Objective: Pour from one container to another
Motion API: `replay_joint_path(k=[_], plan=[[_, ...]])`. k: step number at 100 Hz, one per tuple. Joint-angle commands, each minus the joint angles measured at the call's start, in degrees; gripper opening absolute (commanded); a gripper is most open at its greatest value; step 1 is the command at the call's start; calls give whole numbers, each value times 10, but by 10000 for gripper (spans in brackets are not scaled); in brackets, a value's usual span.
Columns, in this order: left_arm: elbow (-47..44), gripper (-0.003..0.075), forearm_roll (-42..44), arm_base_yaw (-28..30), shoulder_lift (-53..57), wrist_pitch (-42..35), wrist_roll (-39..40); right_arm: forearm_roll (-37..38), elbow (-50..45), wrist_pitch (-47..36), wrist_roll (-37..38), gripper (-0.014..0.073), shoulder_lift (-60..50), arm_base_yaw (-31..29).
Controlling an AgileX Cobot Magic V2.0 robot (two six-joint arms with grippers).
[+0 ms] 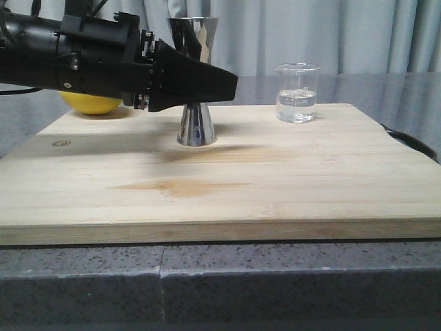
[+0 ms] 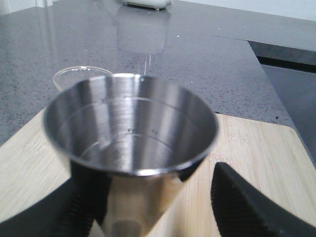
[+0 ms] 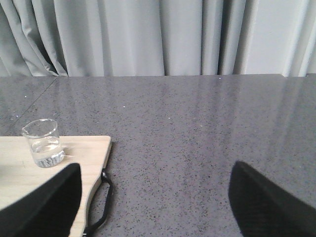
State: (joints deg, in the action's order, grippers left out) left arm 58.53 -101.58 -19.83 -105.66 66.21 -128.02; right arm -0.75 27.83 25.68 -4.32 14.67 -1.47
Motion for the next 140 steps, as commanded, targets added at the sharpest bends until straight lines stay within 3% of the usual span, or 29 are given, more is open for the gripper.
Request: replay_joint_path(k=[1,25,46,86,140], plan=[[16,419,-44,-5,24,64,1,0,19,-47,0,533,11,-2],[17,246,-44,-5,24,64,1,0,19,-44,0,533,11,-2],[18,167,-44,-5,25,64,1,0,19,-44,0,533,11,-2],[63,157,-44,-5,35,64,69,0,19,-43,0,533,11,-2],[4,157,-44,-4,91,64,42,-26,19,-38,-1,533,25,1]])
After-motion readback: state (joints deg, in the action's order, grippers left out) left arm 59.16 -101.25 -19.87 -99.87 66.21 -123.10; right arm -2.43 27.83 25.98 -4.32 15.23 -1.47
